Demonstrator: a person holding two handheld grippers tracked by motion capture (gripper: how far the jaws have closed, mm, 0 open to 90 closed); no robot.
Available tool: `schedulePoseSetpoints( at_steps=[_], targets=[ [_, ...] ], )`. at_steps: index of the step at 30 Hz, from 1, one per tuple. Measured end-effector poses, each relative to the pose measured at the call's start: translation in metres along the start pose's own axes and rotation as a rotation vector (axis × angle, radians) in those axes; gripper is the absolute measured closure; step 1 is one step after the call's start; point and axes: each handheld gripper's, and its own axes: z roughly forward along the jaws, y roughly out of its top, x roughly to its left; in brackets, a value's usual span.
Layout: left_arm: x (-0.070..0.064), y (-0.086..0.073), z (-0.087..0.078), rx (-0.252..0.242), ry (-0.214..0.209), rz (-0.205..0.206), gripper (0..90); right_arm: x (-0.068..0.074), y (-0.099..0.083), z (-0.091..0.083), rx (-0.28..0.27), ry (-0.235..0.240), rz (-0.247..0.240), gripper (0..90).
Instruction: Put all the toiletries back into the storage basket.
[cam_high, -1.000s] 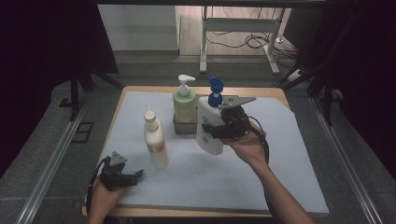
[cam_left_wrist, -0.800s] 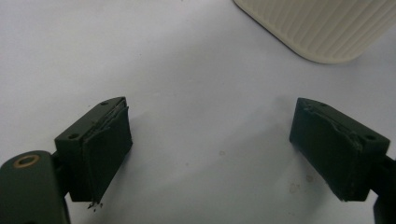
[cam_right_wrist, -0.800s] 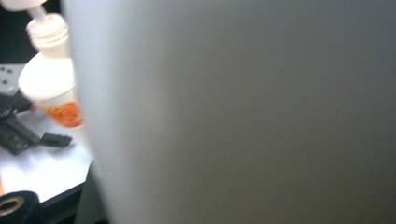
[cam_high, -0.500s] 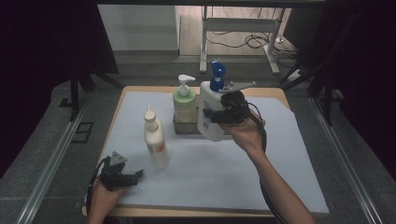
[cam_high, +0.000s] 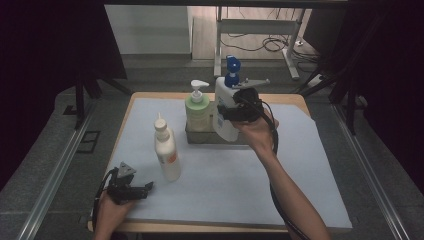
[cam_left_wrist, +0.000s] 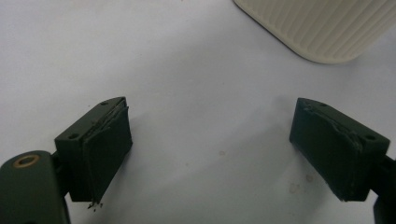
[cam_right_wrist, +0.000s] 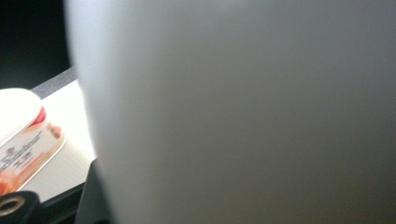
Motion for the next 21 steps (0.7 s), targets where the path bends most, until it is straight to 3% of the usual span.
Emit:
schedulePoseSetpoints(
  at_steps=[21],
  targets=[
    [0.000, 0.000, 0.000, -0.001, 0.000, 0.000, 12.4, -0.014, 0.009, 0.036, -0.020, -0.089, 0.032, 41.2]
  ],
)
